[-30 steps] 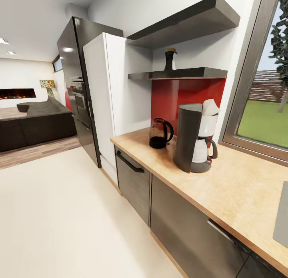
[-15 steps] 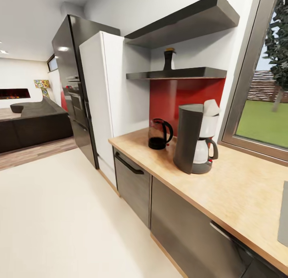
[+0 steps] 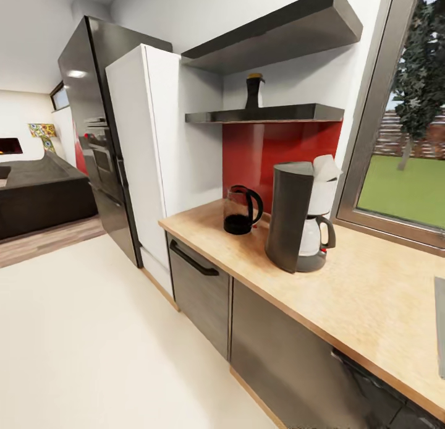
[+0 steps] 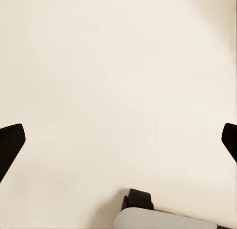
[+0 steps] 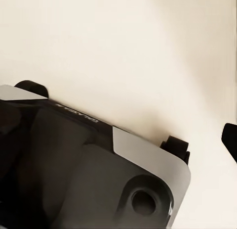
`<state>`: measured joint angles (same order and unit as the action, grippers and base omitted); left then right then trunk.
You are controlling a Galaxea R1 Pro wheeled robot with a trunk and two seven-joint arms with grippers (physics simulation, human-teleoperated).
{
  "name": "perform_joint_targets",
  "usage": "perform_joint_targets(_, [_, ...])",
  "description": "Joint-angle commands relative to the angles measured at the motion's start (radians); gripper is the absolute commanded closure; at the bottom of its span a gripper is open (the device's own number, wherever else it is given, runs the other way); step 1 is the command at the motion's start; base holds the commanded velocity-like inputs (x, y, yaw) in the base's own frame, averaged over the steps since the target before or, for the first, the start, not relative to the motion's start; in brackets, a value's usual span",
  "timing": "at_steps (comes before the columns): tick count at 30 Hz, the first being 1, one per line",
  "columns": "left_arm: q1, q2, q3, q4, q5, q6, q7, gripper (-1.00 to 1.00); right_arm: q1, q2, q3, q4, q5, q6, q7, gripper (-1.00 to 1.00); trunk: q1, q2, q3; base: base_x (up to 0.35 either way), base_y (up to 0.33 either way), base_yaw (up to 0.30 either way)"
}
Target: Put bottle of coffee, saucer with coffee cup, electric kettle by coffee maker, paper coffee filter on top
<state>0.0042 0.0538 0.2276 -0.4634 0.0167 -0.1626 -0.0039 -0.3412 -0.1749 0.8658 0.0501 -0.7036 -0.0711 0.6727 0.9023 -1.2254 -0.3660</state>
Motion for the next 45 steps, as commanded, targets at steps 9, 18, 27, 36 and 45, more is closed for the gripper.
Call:
perform_joint_targets(9, [0.0, 0.0, 0.001, -0.001, 0.002, -0.003, -0.001, -1.0, -0.001, 0.0, 0.009, 0.004, -0.005, -0.007, 0.002, -1.0, 0.0, -0.001, 0.003, 0.001, 0.003, -0.257])
perform_joint_targets(18, [0.0, 0.0, 0.001, -0.001, 0.002, -0.003, -0.001, -1.0, -0.001, 0.002, 0.009, 0.002, -0.004, -0.011, -0.009, -1.0, 0.0, -0.001, 0.003, 0.0, 0.192, -0.052])
perform_joint_targets(27, [0.0, 0.0, 0.001, 0.0, 0.002, -0.003, -0.001, -1.0, -0.001, 0.005, 0.01, 0.003, -0.004, -0.012, -0.075, -1.0, 0.0, -0.001, 0.003, 0.0, 0.236, -0.119])
perform_joint_targets(36, [0.0, 0.0, 0.001, 0.0, 0.002, -0.003, -0.001, -1.0, -0.001, 0.006, 0.008, 0.003, -0.006, -0.013, -0.183, -1.0, 0.0, -0.001, 0.003, 0.0, 0.016, -0.254])
perform_joint_targets(45, [0.0, 0.0, 0.001, -0.001, 0.002, -0.003, -0.001, -1.0, -0.001, 0.01, 0.007, 0.003, -0.116, -0.015, -0.349, -1.0, 0.0, -0.001, 0.003, 0.0, 0.001, -0.27])
